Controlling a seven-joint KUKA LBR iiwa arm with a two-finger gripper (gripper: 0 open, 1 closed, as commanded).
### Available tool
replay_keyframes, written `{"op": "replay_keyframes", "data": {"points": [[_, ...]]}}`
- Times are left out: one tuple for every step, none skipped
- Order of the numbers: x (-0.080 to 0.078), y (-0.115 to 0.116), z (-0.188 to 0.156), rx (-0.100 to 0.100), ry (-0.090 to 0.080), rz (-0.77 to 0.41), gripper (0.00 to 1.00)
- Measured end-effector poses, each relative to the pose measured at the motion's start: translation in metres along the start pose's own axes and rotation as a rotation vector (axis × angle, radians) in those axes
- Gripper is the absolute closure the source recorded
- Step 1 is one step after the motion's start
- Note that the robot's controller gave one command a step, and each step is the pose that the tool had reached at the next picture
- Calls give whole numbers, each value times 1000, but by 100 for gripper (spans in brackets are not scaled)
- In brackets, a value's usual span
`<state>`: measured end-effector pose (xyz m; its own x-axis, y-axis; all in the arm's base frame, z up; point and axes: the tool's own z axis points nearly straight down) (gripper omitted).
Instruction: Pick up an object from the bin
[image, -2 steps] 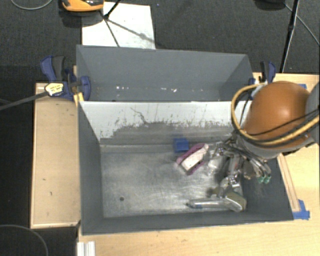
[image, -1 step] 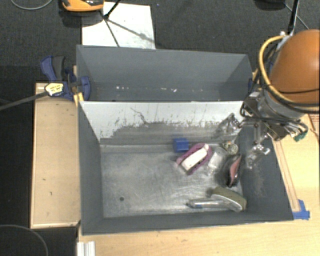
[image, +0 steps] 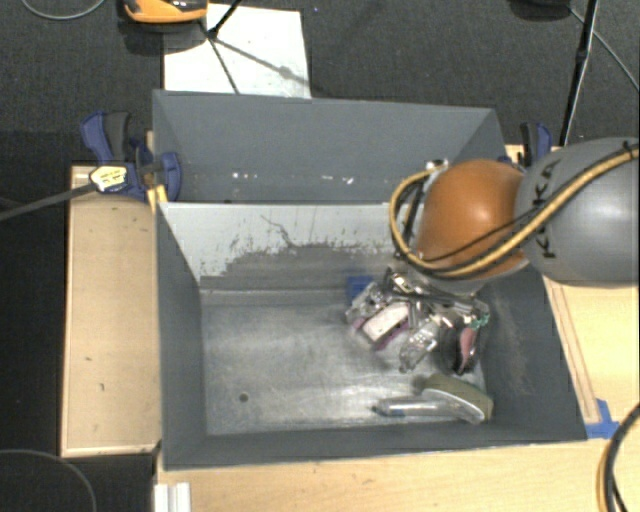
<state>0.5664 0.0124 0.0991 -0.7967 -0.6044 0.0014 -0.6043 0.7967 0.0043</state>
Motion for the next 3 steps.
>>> {"op": "replay_keyframes", "data": {"points": [[-2, -30, 26, 7, -9, -223, 0], [-5, -30, 23, 10, -16, -218, 100], [-7, -11, -114, 10, -9, -198, 100]]}}
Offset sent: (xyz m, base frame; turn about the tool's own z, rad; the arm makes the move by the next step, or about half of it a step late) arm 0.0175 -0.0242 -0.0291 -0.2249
